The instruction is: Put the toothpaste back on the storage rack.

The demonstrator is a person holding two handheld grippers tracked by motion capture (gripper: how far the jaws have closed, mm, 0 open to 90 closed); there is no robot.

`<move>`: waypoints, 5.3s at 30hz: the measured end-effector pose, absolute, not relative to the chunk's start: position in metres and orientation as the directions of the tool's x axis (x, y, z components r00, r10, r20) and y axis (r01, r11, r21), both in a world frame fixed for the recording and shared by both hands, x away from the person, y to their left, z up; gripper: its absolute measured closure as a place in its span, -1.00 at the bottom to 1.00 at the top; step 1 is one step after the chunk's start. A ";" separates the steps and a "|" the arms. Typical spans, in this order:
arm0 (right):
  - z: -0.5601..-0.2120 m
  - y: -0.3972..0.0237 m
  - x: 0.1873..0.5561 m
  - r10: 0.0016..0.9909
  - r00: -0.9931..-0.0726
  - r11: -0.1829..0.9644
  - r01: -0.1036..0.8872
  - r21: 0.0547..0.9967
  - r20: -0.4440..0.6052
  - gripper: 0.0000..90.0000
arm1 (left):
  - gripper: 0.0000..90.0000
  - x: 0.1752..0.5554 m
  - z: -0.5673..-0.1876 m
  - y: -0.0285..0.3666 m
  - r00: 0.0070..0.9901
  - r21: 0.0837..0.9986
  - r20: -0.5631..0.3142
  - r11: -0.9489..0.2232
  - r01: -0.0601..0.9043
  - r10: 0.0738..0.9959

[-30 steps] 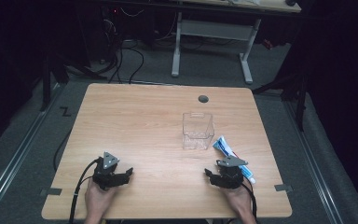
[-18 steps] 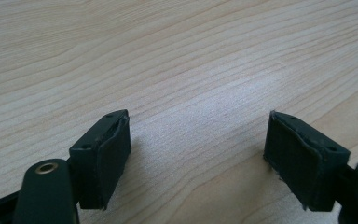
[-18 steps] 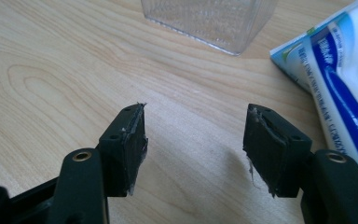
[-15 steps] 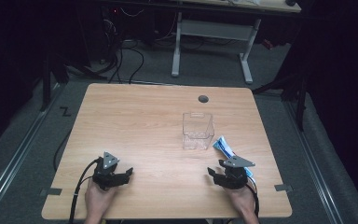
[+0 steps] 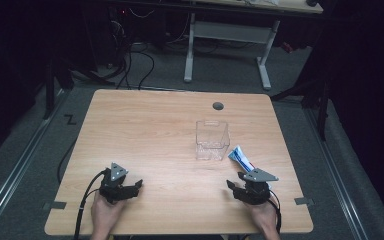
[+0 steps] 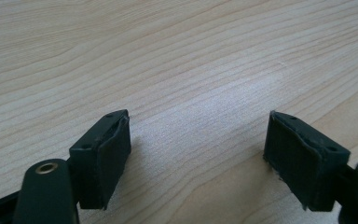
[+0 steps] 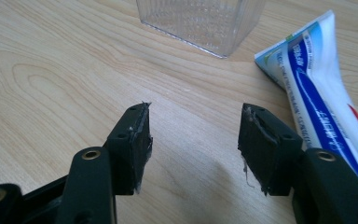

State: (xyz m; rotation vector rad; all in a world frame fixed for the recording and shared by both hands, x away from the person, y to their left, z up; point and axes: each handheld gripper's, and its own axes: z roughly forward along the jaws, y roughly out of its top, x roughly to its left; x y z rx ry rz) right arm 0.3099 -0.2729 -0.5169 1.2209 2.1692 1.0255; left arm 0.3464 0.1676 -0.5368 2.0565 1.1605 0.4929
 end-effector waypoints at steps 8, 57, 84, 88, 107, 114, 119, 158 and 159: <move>-0.512 -0.281 0.306 0.869 -0.495 0.316 0.531 0.786 -0.015 0.00 | -0.49 0.346 -0.537 0.168 0.523 0.740 -0.017 -0.342 0.580 0.852; -0.472 -0.313 0.329 0.900 -0.421 0.367 0.582 0.726 -0.117 0.03 | -0.49 0.346 -0.537 0.168 0.524 0.739 -0.017 -0.342 0.580 0.852; -0.470 -0.302 0.352 0.879 -0.442 0.446 0.632 0.634 -0.177 0.01 | -0.49 0.347 -0.537 0.168 0.523 0.740 -0.021 -0.339 0.581 0.852; -0.472 -0.300 0.356 0.879 -0.446 0.449 0.649 0.614 -0.171 0.00 | -0.49 0.347 -0.537 0.168 0.523 0.741 -0.022 -0.337 0.581 0.852; -0.487 -0.288 0.381 0.857 -0.467 0.509 0.707 0.491 -0.217 0.00 | -0.48 0.347 -0.537 0.168 0.522 0.741 -0.026 -0.334 0.582 0.852; -0.496 -0.287 0.391 0.862 -0.463 0.505 0.743 0.440 -0.206 0.06 | -0.49 0.347 -0.537 0.168 0.522 0.741 -0.026 -0.334 0.582 0.852; -0.498 -0.287 0.393 0.859 -0.470 0.510 0.746 0.429 -0.204 0.08 | -0.49 0.347 -0.537 0.168 0.523 0.741 -0.026 -0.334 0.582 0.852; -0.485 -0.304 0.401 0.888 -0.456 0.436 0.797 0.418 -0.056 0.57 | -0.48 0.347 -0.537 0.169 0.523 0.741 -0.029 -0.333 0.583 0.852; -0.483 -0.305 0.400 0.889 -0.456 0.430 0.796 0.426 -0.047 0.57 | -0.48 0.347 -0.537 0.169 0.522 0.743 -0.029 -0.331 0.582 0.853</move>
